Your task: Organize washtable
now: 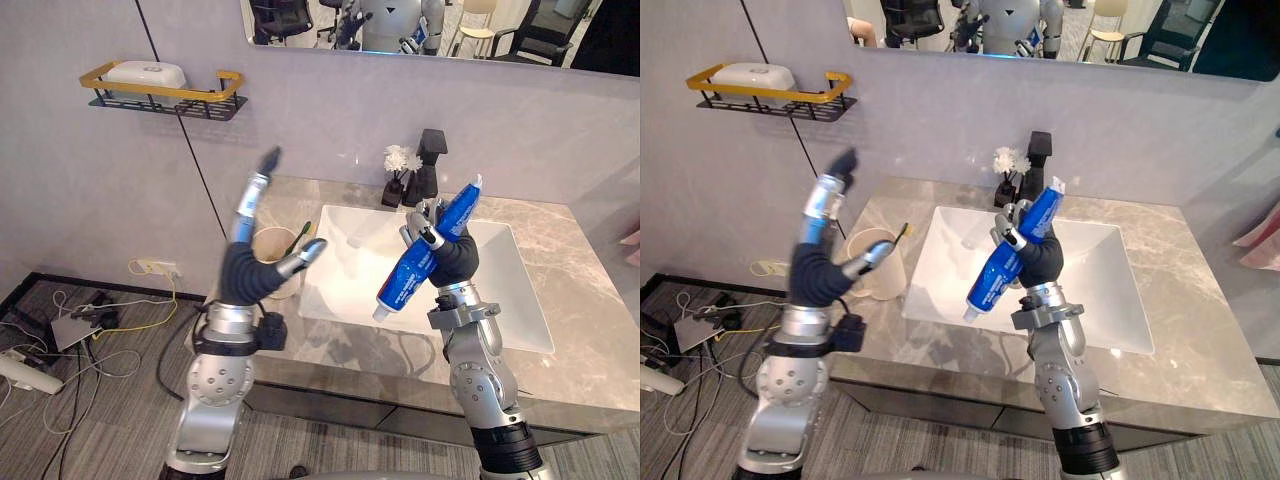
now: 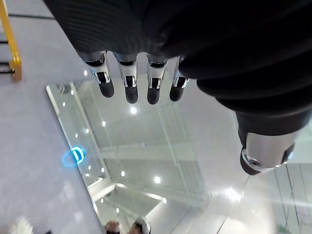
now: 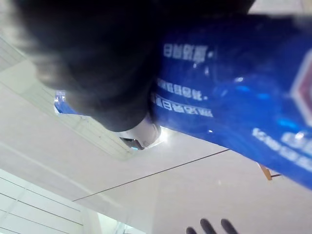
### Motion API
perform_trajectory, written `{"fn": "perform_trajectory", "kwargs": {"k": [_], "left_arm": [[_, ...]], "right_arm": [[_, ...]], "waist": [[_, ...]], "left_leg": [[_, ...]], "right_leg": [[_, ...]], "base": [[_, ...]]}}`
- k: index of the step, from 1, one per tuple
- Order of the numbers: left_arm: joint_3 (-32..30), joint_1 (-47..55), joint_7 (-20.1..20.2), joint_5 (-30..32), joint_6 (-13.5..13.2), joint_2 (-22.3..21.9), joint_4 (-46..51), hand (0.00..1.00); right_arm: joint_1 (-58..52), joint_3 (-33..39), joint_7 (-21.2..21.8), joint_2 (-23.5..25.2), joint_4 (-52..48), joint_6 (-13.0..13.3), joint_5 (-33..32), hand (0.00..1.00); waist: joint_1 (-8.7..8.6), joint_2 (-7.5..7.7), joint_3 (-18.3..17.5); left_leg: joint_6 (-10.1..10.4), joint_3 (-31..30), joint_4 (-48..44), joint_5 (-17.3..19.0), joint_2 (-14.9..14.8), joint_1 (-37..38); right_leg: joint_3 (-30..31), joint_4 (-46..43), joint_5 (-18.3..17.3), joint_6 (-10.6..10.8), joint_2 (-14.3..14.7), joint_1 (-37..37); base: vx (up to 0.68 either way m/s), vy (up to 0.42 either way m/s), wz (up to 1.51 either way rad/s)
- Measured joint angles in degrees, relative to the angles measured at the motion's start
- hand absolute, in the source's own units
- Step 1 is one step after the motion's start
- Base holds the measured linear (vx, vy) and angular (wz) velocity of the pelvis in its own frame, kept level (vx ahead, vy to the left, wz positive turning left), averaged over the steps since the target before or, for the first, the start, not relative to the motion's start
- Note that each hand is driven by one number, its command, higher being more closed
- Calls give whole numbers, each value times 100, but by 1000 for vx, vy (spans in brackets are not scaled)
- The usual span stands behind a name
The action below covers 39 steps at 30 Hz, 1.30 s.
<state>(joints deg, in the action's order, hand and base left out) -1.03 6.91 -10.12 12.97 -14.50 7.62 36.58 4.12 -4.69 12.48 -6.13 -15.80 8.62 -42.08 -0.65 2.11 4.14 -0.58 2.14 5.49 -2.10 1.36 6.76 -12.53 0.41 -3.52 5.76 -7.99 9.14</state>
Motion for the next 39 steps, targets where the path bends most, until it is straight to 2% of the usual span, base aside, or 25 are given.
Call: {"fn": "perform_trajectory", "kwargs": {"k": [2,3,4,7,9,13,16,20,22,27,31,39], "left_arm": [[-501,179,-54,-136,6,-99,-18,0],[-1058,322,-129,-288,4,-209,-134,0],[-1296,350,-145,-421,1,-246,-237,0],[-2298,359,-407,-893,54,-329,-1061,0],[-2588,379,-523,-911,85,-365,-1476,0],[-3026,723,-618,-1016,295,-487,-2398,0],[-3061,888,-578,-1023,422,-562,-3273,0],[-3017,1052,-328,-1075,580,-724,-4322,0],[-2847,1119,-223,-1048,688,-732,-4861,0],[-1987,1177,187,-706,848,-765,-6474,0],[-1731,1176,383,-557,921,-853,-7043,0],[-1421,1007,499,-556,908,-795,-7608,0]], "right_arm": [[-39,125,-3,1,-87,0,4,100],[-121,248,-4,4,-194,9,12,100],[-151,297,-6,4,-217,9,21,100],[-261,527,-56,3,-244,9,124,100],[-326,652,-111,6,-246,9,144,100],[-409,713,-121,5,-242,9,179,100],[-409,738,-121,6,-242,9,171,100],[-417,882,-122,9,-239,12,161,100],[-464,919,-122,8,-237,47,151,100],[-473,862,-132,10,-32,146,100,100],[-474,814,-168,11,-24,180,107,100],[-475,805,-312,24,-25,234,404,100]], "waist": [[3,-10,6],[10,-15,8],[15,-17,8],[80,-22,6],[156,-21,4],[161,-20,0],[171,-17,-3],[168,6,-21],[168,24,-38],[162,56,-72],[159,81,-88],[155,91,-95]], "left_leg": [[0,-4,5,0,1,-8],[1,-17,24,1,1,-22],[2,-21,31,1,0,-27],[2,-40,34,1,-5,-57],[3,-41,35,2,-2,-69],[3,-53,33,1,12,-119],[3,-56,36,1,18,-123],[3,-65,39,1,19,-144],[3,-77,39,0,19,-162],[22,-94,37,-18,19,-224],[22,-133,10,-23,17,-224],[15,-211,39,-60,38,-213]], "right_leg": [[-6,11,0,0,0,-1],[-21,29,0,-1,1,-1],[-27,37,0,-1,1,-1],[-61,69,0,-2,2,-3],[-73,79,-1,-3,1,-4],[-121,83,-3,-6,-1,-33],[-126,81,-3,-6,-5,-37],[-139,75,-5,-8,-8,-51],[-153,75,-7,-9,-7,-64],[-162,61,-6,-9,-7,-144],[-168,59,-6,-9,-8,-134],[-265,-48,-46,0,-28,-143]], "base": [[-10,-12,2],[-19,-22,3],[-23,-28,5],[-10,-16,3],[-2,-10,3],[-2,-9,4],[0,0,0],[-41,-21,2],[-29,-23,4],[-11,-8,1],[0,0,0],[-46,-15,7]]}}
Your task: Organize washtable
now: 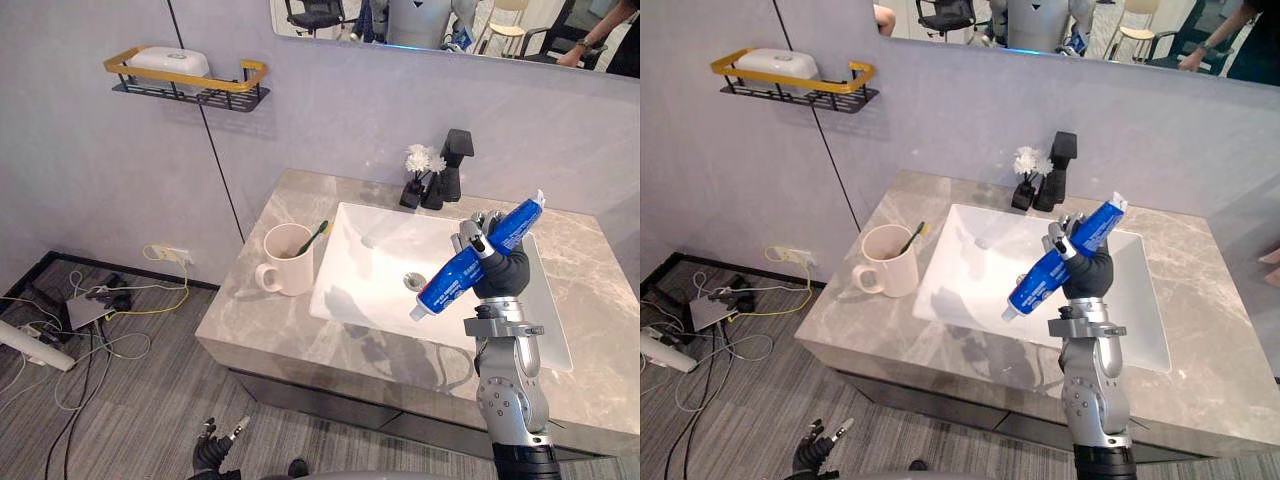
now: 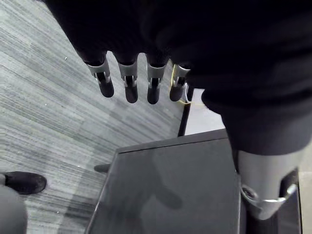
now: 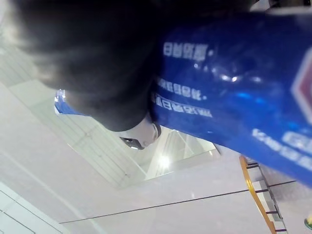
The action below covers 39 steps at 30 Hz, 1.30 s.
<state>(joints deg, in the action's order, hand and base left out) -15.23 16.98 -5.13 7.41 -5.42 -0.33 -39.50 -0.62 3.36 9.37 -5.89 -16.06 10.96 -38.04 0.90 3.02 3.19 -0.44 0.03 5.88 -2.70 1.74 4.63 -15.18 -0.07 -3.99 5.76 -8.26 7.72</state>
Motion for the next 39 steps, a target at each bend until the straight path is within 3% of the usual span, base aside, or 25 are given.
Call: {"fn": "perform_trajectory", "kwargs": {"k": [6,11,22,28,39], "left_arm": [[215,-114,8,-1,-14,153,-180,0],[269,-208,9,0,-14,179,-305,0],[684,-365,-49,0,-75,172,-412,0],[858,-440,-141,1,-147,177,-485,0],[1418,-571,-301,142,-263,450,-489,0]], "right_arm": [[3,-37,-177,107,-114,9,282,100],[119,-253,-311,107,-463,180,629,100],[1572,-931,-937,262,-784,649,1545,100],[2197,-1371,-1306,329,-740,674,2067,100],[3087,-1979,-2225,263,366,597,4472,100]], "waist": [[5,9,-2],[7,38,-13],[102,88,-25],[189,105,-14],[380,257,52]], "left_leg": [[3,-44,0,0,1,-13],[0,-88,-2,-2,1,-49],[-7,-177,0,-47,17,-80],[2,-264,1,-55,32,-93],[27,-464,0,-128,10,-231]], "right_leg": [[-38,-14,-3,0,-1,-2],[-53,3,-2,1,1,9],[-152,-49,-31,12,-14,13],[-223,-112,-62,20,-60,11],[-376,-77,-62,10,10,-7]], "base": [[-23,-5,3],[6,-3,1],[-15,-10,4],[-20,-3,7],[-9,-17,9]]}}
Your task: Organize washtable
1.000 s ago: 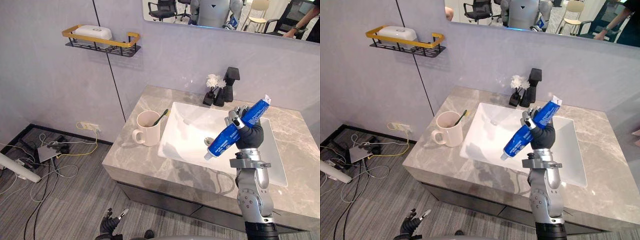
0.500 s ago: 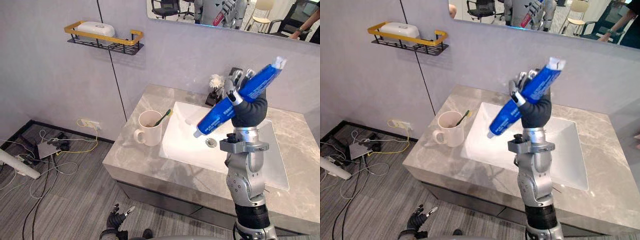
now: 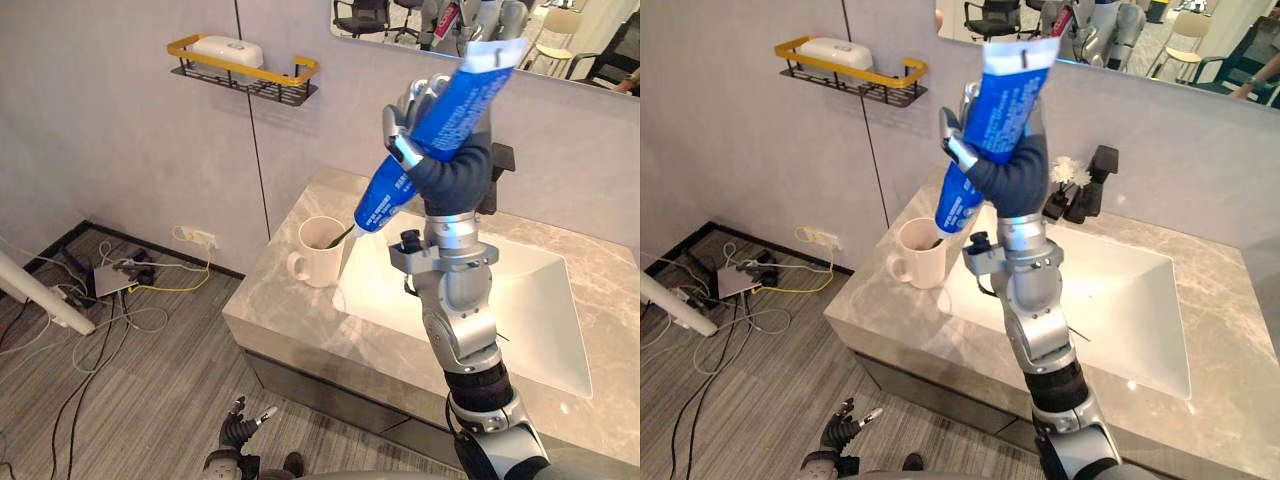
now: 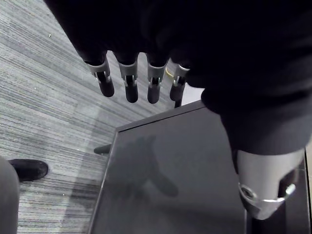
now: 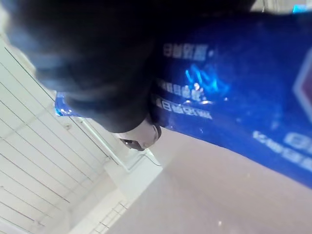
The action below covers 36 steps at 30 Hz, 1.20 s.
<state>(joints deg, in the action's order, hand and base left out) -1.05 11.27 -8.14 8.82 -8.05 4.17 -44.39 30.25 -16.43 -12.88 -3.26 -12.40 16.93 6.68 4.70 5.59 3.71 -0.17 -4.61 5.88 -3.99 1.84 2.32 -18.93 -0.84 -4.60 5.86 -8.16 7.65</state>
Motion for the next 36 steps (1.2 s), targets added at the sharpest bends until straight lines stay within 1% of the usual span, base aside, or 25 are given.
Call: {"fn": "perform_trajectory", "kwargs": {"k": [1,2,4,8,10,12,16,18,22,28,32,36], "left_arm": [[109,-34,-59,65,-3,19,0,0],[137,-46,-74,87,-4,49,0,0],[149,-57,-81,88,-5,59,0,0],[163,-108,-89,90,-5,77,-7,0],[176,-128,-89,91,-7,107,-4,0],[300,-154,-111,92,-17,127,0,0],[331,-160,-192,95,-65,157,7,0],[338,-160,-197,97,-109,160,5,0],[343,-221,-196,97,-126,161,6,0],[387,-260,-199,96,-126,158,-2,0],[388,-261,-200,96,-128,151,-2,0],[390,-286,-201,95,-126,123,-15,0]], "right_arm": [[59,-30,-96,-30,75,-11,267,100],[110,-29,-133,-40,121,-22,374,100],[357,-33,-301,-45,351,-144,723,100],[521,-36,-503,-46,613,-245,1098,100],[596,-34,-608,-58,761,-340,1342,100],[668,-37,-684,-70,1015,-444,1609,100],[895,-40,-826,-55,1352,-519,1825,100],[928,-37,-875,-56,1397,-624,1910,100],[1005,-30,-1005,-54,1531,-628,2069,100],[1008,-28,-1059,-34,1817,-736,2086,100],[1008,-28,-1059,-8,1906,-746,2089,100],[1007,-29,-1058,60,2047,-747,2087,100]], "waist": [[58,3,3],[84,6,4],[95,17,14],[126,62,85],[152,79,119],[241,80,124],[254,86,160],[255,77,177],[261,68,289],[358,55,304],[363,34,318],[371,-30,369]], "left_leg": [[0,0,0,0,-2,-5],[0,-1,0,0,-2,-9],[0,-5,-1,0,-2,-40],[3,-25,-2,-2,-1,-59],[3,-38,-2,-1,0,-71],[3,-58,-10,-1,4,-84],[3,-84,-33,-2,4,-107],[3,-85,-33,-2,10,-117],[3,-104,-32,-1,8,-165],[3,-105,-37,-2,15,-183],[3,-140,-38,-1,19,-198],[4,-141,-38,-1,19,-189]], "right_leg": [[1,5,0,0,2,-2],[-2,8,0,0,2,-2],[-30,17,0,-1,3,-12],[-59,28,-5,-8,8,-12],[-73,31,-7,-11,10,-15],[-105,34,-15,-23,10,-15],[-132,49,-16,-26,14,-18],[-137,56,-16,-26,14,-20],[-148,51,-16,-27,15,-64],[-147,51,-16,-26,16,-83],[-166,49,-16,-27,15,-83],[-163,30,-16,-26,12,-82]], "base": [[0,0,0],[-3,-10,3],[-3,-8,6],[1,-7,4],[2,-6,2],[14,-10,7],[14,-7,4],[0,0,0],[-9,-3,0],[0,0,0],[5,-6,4],[0,0,0]]}}
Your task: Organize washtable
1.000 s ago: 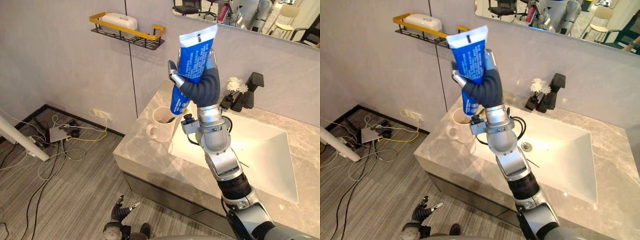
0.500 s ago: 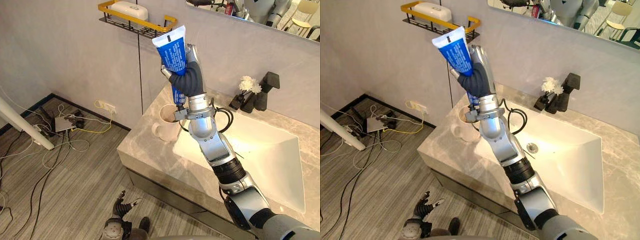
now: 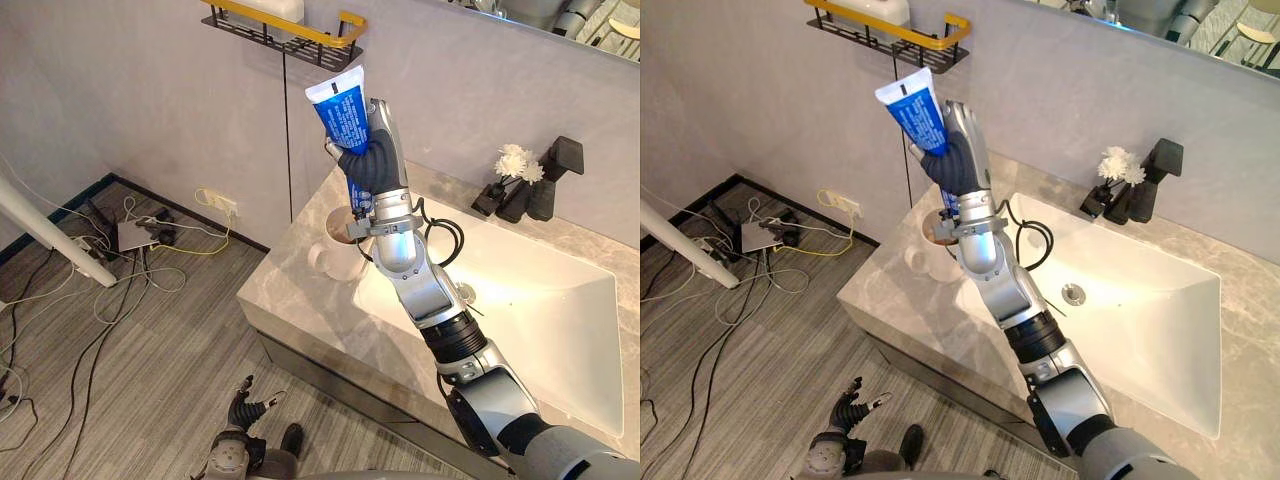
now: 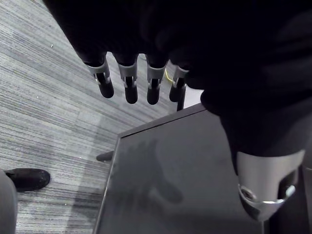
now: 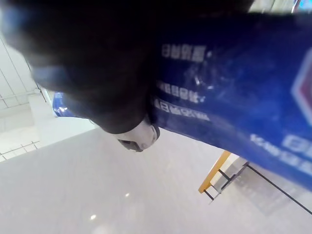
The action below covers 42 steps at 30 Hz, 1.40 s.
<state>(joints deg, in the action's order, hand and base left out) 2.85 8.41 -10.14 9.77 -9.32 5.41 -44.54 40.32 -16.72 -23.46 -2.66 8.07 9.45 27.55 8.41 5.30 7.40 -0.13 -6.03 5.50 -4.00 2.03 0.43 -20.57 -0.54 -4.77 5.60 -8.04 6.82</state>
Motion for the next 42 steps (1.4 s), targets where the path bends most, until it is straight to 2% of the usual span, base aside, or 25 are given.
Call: {"fn": "perform_trajectory", "kwargs": {"k": [20,29,30,42], "left_arm": [[2,-8,-13,-9,-2,-17,-2,0],[2,-8,-14,-11,-2,-58,-5,0],[1,-8,-14,-12,-1,-58,-5,0],[1,-8,-13,-15,-1,-56,-33,0]], "right_arm": [[-245,-230,16,197,238,7,-285,100],[-490,-237,120,229,297,7,-418,100],[-490,-238,122,227,360,8,-451,0],[-696,-294,128,233,441,32,-494,0]], "waist": [[2,-41,49],[-21,-125,103],[-28,-125,104],[-62,-124,103]], "left_leg": [[0,-18,0,1,-2,5],[0,-23,2,1,-3,23],[0,-25,2,1,-3,23],[-1,-27,2,0,-2,67]], "right_leg": [[-7,-16,0,0,-8,5],[-5,-37,0,0,-7,14],[-4,-37,0,0,-7,15],[-7,-39,0,0,-9,57]], "base": [[0,0,0],[0,0,0],[0,0,0],[0,0,0]]}}
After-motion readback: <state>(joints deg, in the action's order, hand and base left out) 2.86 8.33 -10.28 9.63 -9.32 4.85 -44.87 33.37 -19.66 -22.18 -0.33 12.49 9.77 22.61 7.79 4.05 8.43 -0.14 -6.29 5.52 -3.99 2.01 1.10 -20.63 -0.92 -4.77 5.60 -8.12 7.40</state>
